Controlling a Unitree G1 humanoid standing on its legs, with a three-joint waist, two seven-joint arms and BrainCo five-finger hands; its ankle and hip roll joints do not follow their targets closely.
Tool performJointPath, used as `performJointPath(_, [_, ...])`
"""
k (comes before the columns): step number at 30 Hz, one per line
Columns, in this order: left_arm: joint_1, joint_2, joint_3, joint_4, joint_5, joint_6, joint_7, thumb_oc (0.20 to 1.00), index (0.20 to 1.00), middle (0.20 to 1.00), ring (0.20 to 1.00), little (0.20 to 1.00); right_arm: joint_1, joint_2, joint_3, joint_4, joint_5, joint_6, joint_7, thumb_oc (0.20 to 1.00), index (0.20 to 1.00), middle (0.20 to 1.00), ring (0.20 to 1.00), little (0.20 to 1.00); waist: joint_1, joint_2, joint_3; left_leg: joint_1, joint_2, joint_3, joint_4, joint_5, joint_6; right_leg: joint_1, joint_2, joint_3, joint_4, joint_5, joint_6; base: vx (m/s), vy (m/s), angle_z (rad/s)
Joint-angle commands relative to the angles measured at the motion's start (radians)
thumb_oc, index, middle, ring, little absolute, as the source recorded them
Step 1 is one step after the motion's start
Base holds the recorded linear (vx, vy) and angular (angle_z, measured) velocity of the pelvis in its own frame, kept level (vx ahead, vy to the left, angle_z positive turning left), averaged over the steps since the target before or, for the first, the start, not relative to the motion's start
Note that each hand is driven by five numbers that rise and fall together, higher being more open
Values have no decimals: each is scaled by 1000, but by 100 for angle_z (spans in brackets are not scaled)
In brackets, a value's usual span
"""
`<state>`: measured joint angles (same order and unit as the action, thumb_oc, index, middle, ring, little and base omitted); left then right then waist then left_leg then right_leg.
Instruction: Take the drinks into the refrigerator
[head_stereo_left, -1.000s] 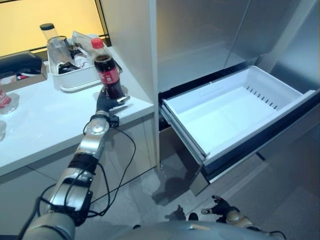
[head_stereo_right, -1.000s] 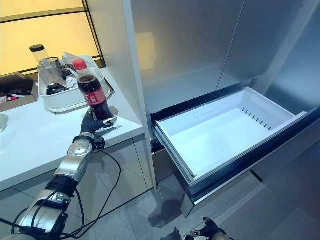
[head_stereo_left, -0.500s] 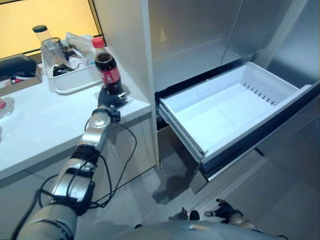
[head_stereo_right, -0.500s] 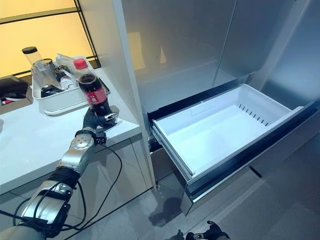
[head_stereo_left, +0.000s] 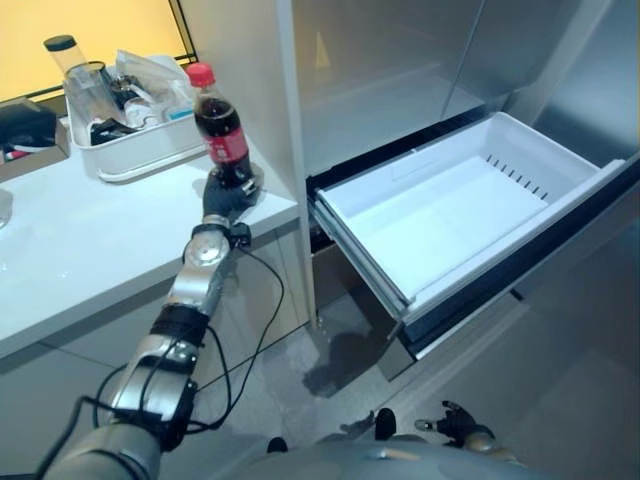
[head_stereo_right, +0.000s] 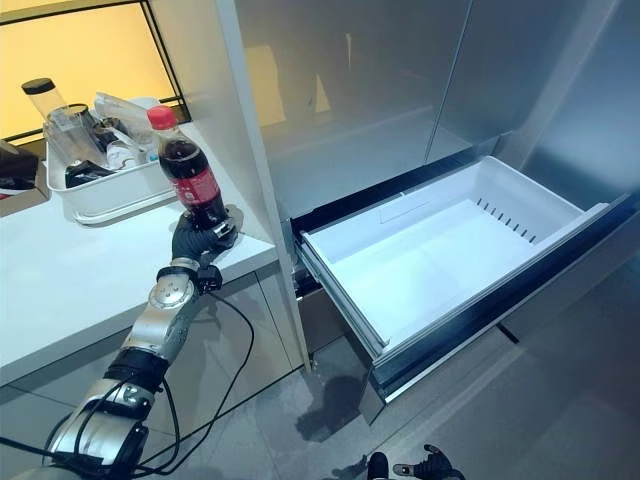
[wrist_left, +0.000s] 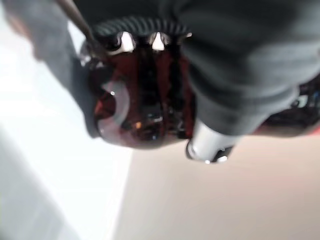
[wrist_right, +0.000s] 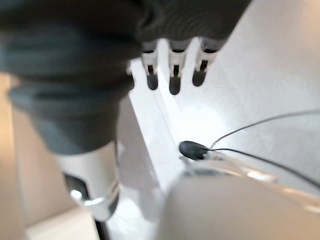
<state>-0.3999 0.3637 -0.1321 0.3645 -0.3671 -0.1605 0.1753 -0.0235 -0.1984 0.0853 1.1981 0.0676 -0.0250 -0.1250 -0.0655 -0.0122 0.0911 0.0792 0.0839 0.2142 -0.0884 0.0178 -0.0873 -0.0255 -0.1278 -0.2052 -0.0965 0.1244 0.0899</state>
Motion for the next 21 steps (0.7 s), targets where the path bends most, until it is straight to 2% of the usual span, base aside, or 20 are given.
performJointPath(1, [72,-76,-22,-41,-49,-11,-107,200,200,200,200,200,-73,-2,-64,13,134,-51,-28,1000,1000,1000,1000,1000,-30,-19,26,-29,-26,-36,1,-41,25,66,-26,-49,9,-56,65,0,0,0])
performJointPath(6, [223,-94,-1,-174,-86,-22,-162,200,200,200,200,200,-82,-19,-147,-24,236,-82,-41,1000,1000,1000,1000,1000,-12,-23,29,-32,-29,-42,1,-43,28,64,-28,-52,9,-56,65,0,0,0])
performJointPath(7, [260,-72,38,-219,-67,-29,-169,200,200,200,200,200,-51,-109,-226,-10,296,-87,-6,1000,1000,1000,1000,1000,-12,-28,32,-31,-28,-42,1,-44,26,63,-28,-54,9,-56,66,0,0,0])
performJointPath(8, [273,-72,38,-232,-76,-42,-170,200,200,200,200,200,-34,-68,-206,-51,291,-111,-38,1000,1000,1000,1000,1000,-13,-29,35,-34,-28,-42,1,-43,27,58,-27,-50,9,-53,65,-29,16,-3])
performJointPath(10, [328,-74,71,-251,-78,-47,-182,200,200,200,200,200,-8,-42,-239,-112,326,-132,-41,1000,1000,1000,1000,1000,-11,-29,39,-37,-31,-44,1,-44,29,56,-28,-50,9,-52,66,-1,12,-2])
performJointPath(15, [389,-65,86,-283,-82,-72,-222,200,200,200,200,200,-6,-98,-341,-176,396,-176,-81,1000,1000,1000,1000,1000,-4,-36,30,-34,-33,-50,1,-51,31,62,-30,-52,9,-56,67,5,3,-1])
performJointPath(21, [419,-73,122,-326,-85,-107,-227,200,200,200,200,200,-14,-146,-463,-488,406,-284,-181,1000,1000,1000,1000,1000,-5,-40,21,-22,-33,-50,1,-60,34,71,-31,-49,9,-60,67,12,8,-1])
